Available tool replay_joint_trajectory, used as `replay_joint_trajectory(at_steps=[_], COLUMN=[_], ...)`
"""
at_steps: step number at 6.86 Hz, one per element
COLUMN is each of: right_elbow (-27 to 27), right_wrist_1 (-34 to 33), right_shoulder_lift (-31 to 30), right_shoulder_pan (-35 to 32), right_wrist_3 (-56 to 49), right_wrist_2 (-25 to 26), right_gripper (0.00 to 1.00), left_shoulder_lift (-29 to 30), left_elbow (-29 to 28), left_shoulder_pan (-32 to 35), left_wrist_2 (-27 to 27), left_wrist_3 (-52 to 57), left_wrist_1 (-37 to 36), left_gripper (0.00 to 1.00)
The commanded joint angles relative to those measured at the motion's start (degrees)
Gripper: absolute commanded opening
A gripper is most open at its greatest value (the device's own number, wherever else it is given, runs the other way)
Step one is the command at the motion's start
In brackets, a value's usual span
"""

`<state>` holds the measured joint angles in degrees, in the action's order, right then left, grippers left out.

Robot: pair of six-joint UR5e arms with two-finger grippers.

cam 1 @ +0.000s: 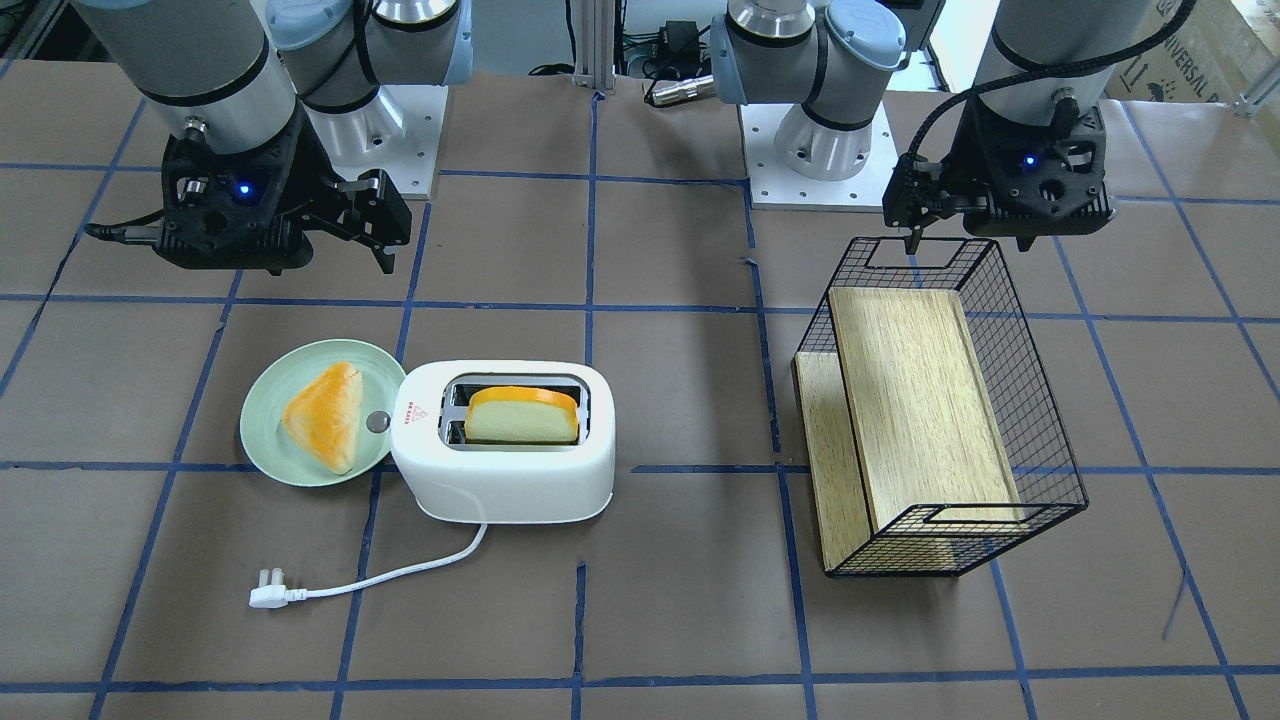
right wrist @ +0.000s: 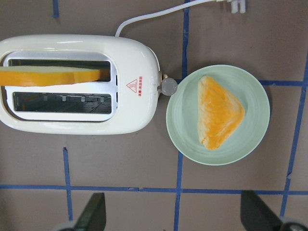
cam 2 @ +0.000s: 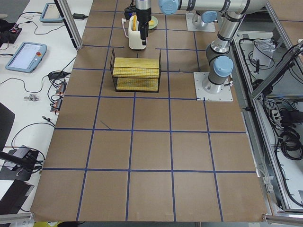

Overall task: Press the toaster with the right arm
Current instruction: 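Move the right gripper toward the toaster's side lever near the plate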

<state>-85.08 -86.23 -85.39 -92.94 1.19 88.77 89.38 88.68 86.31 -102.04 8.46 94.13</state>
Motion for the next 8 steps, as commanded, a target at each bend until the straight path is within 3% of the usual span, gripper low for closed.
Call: replay_joint_trajectory(at_steps=[1, 2, 3, 5, 6, 7, 8], right_elbow=[-0.3, -0.5, -0.4, -0.6, -0.7, -1.2, -3.3], right_wrist_1=[-6.6, -5.7, -5.9, -6.8, -6.8, -6.6, -7.2], right_shoulder_lift=[1.0, 1.6, 2.9, 3.6, 4.5, 4.7, 4.8], right_shoulder_pan=[0.0, 0.9, 1.0, 0.9, 1.0, 1.4, 1.4], right_wrist_3=[-1.6, -4.6, -20.0, -40.3, -54.5, -63.5, -74.3], right_wrist_2=[1.0, 1.0, 1.0, 0.3, 1.0, 1.1, 1.6], right_gripper=[1.00, 1.00, 0.92, 0.86, 0.76, 0.51, 0.45], left_shoulder_lift=[0.0, 0.0, 0.0, 0.0, 0.0, 0.0, 0.0], left_elbow=[0.0, 0.0, 0.0, 0.0, 0.0, 0.0, 0.0], left_shoulder_pan=[0.0, 0.0, 0.0, 0.0, 0.0, 0.0, 0.0], left_wrist_2=[0.0, 0.0, 0.0, 0.0, 0.0, 0.0, 0.0], left_wrist_3=[0.0, 0.1, 0.1, 0.1, 0.0, 0.0, 0.0], left_wrist_1=[0.0, 0.0, 0.0, 0.0, 0.0, 0.0, 0.0], left_gripper=[1.00, 1.00, 1.00, 1.00, 1.00, 1.00, 1.00])
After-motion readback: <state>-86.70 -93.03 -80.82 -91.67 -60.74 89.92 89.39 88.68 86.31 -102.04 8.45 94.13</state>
